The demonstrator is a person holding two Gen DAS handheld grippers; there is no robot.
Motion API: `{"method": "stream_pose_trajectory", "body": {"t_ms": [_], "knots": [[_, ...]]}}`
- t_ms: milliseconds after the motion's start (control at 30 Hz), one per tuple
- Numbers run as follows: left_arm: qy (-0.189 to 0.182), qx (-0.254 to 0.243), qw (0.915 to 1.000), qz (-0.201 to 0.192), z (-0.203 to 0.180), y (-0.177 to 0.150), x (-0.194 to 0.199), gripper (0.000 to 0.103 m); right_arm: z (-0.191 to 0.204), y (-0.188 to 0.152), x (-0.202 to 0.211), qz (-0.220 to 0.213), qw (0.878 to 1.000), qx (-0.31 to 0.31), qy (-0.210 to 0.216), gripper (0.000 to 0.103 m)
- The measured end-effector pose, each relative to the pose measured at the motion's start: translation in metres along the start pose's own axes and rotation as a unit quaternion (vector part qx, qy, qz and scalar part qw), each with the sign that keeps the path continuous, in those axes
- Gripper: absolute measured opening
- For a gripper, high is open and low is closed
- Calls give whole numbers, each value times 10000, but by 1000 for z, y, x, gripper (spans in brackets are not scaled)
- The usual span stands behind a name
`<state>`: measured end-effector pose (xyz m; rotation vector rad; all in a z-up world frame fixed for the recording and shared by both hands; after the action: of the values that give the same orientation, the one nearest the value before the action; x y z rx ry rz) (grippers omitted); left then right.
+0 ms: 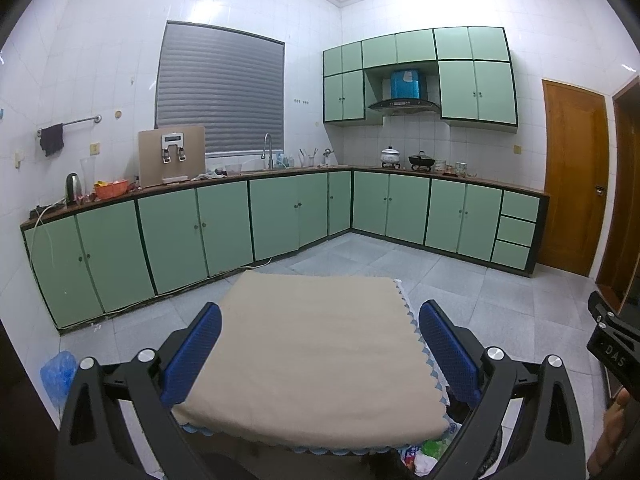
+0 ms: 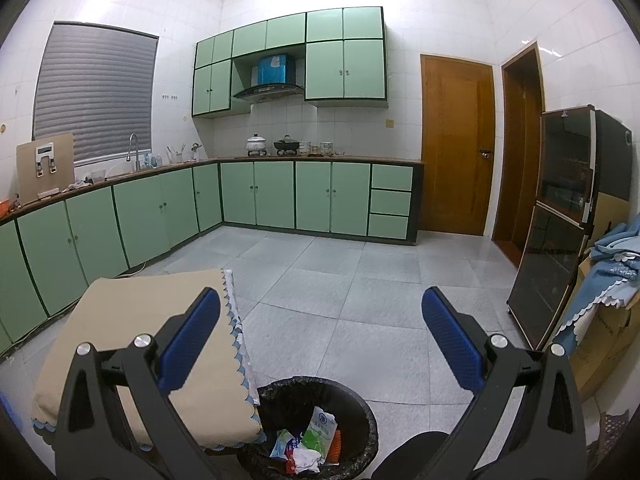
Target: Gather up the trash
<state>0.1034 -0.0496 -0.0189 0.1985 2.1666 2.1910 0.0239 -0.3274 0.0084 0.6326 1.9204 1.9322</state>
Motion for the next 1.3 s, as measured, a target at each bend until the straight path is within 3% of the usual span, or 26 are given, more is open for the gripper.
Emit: {"method": "stream_pose_trajectory", "body": {"t_ms": [1300], "knots": [[-43, 15, 9999, 98, 1, 1, -5, 97, -2, -4, 0, 55, 10000, 20, -45, 98]]}}
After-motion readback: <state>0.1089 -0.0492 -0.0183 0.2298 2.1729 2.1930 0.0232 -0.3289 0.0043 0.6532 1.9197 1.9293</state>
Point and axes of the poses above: each gripper's, at about its wrist camera, not at the fingertips, and x roughly against the way its jaws point, z to its left, y to its top, the point moved 10 cm from there along -x, roughly the way its jaws point, and after that the axes turned 15 degrees about -z, right-handed, at the moved point
